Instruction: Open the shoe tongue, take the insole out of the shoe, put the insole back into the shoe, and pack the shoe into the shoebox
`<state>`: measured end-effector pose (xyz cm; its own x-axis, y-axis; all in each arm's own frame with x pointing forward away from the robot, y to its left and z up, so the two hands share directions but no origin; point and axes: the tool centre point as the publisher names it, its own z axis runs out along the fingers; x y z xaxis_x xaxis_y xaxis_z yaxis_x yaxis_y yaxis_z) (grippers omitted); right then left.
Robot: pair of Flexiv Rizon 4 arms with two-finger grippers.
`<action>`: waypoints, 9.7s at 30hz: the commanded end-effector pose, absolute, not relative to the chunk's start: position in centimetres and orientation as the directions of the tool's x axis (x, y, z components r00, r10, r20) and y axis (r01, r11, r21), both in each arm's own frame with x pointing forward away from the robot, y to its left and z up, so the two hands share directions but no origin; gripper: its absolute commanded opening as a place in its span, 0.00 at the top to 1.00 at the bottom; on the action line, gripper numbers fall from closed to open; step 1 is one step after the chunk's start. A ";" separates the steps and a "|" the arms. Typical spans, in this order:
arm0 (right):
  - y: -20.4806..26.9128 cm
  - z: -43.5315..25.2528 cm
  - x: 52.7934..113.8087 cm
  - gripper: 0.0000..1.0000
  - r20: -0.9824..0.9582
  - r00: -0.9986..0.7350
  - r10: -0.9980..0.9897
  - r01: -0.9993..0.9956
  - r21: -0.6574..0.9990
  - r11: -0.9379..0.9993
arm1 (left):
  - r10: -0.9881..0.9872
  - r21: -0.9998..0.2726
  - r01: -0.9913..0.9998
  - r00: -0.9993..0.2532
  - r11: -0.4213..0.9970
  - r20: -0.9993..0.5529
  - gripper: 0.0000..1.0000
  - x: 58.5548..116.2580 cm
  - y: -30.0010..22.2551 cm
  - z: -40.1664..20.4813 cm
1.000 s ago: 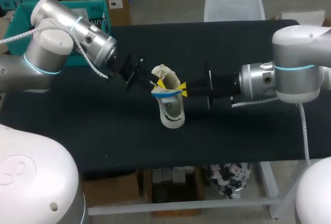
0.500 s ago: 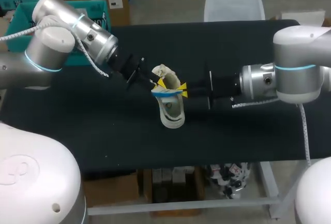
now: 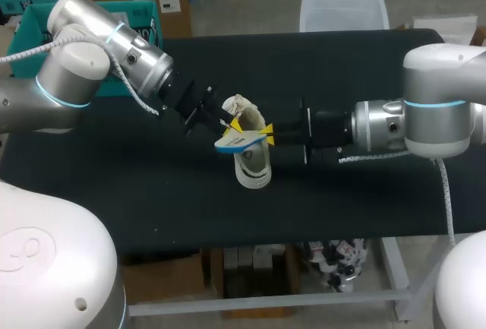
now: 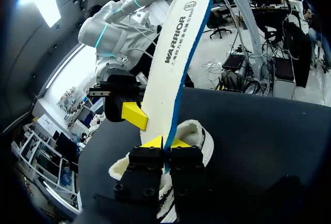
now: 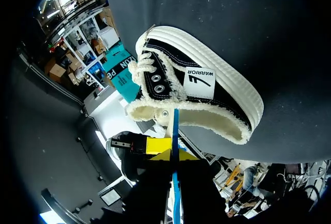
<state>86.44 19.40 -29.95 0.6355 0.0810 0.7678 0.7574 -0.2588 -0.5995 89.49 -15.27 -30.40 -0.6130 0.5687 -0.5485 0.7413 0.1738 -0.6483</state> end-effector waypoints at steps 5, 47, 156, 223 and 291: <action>19.8 -31.4 86.5 1.00 0.777 0.628 0.040 0.762 -0.604 -0.234 | 0.558 -0.633 0.747 -0.620 0.204 -0.552 1.00 89.6 -15.3 -31.5; 19.4 -30.9 85.2 1.00 0.788 0.614 0.047 0.770 -0.586 -0.252 | 0.509 -0.620 0.741 -0.650 0.259 -0.564 1.00 90.4 -15.1 -33.3; 20.5 -34.3 88.9 1.00 0.779 0.612 0.135 0.782 -0.571 -0.250 | 0.416 -0.611 0.760 -0.640 0.222 -0.645 1.00 91.5 -15.9 -33.9; 19.4 -33.4 87.1 0.71 0.788 0.603 0.121 0.782 -0.555 -0.282 | 0.420 -0.629 0.752 -0.645 0.197 -0.638 1.00 91.2 -16.6 -34.0; 18.8 -32.8 85.1 0.87 0.793 0.590 0.151 0.783 -0.517 -0.346 | 0.434 -0.615 0.761 -0.634 0.207 -0.640 1.00 90.1 -17.3 -34.3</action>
<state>85.96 19.17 -33.30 0.5917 0.1526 0.7916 0.7863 -0.3259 -0.5249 90.30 -17.28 -34.15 -0.6343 0.4380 -0.6370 0.7603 0.2045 -0.6165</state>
